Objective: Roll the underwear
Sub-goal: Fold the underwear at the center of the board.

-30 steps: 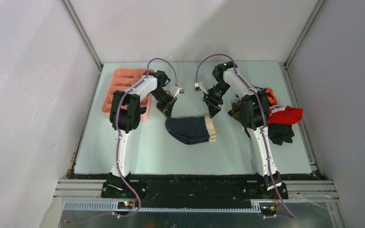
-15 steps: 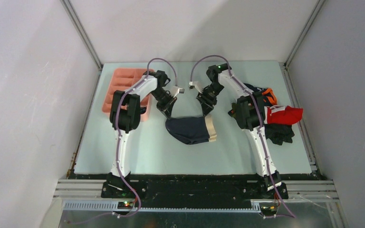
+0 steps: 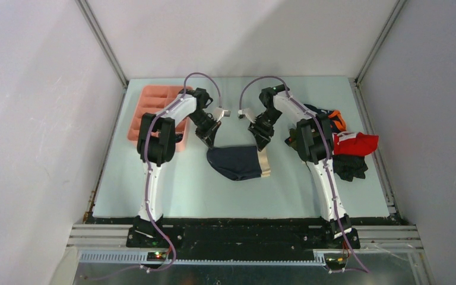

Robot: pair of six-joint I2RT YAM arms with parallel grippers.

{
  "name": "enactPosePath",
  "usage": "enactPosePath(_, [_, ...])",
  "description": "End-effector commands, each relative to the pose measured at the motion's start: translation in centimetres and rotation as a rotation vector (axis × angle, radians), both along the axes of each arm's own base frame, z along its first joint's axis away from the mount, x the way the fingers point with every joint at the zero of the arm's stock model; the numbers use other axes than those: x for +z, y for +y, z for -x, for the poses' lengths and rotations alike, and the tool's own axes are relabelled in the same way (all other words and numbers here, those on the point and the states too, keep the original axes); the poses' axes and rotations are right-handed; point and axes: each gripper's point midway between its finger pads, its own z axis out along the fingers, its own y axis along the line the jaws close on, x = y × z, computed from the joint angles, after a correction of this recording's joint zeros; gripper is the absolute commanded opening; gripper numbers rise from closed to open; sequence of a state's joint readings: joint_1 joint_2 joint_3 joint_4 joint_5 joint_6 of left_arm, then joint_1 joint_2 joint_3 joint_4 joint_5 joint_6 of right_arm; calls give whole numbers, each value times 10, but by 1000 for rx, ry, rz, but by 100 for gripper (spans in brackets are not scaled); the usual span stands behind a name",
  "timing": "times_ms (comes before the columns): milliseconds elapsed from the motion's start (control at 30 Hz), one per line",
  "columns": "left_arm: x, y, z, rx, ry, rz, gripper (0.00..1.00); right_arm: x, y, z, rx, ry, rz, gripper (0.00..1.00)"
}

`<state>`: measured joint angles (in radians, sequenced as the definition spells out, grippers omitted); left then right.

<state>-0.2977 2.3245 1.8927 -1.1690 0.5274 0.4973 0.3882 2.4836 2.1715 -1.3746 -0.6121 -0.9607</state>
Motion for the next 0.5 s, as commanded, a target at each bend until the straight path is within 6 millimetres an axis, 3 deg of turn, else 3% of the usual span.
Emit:
enactPosePath(0, [12, -3, -13, 1, -46, 27, 5, -2, -11, -3, 37, -45, 39, 42])
enactPosePath(300, [11, -3, -15, -2, -45, 29, 4, -6, -9, -5, 25, -51, 28, 16])
enactPosePath(400, [16, -5, -16, -10, -63, 42, 0, 8, -5, -12, -1, -118, -4, 1])
enactPosePath(433, [23, -6, -18, -16, -89, 53, 0, 4, -5, -12, -5, -135, -12, 0])
enactPosePath(467, [22, -6, -16, -21, -99, 62, 0, 18, 0, -22, -16, -208, -43, 0])
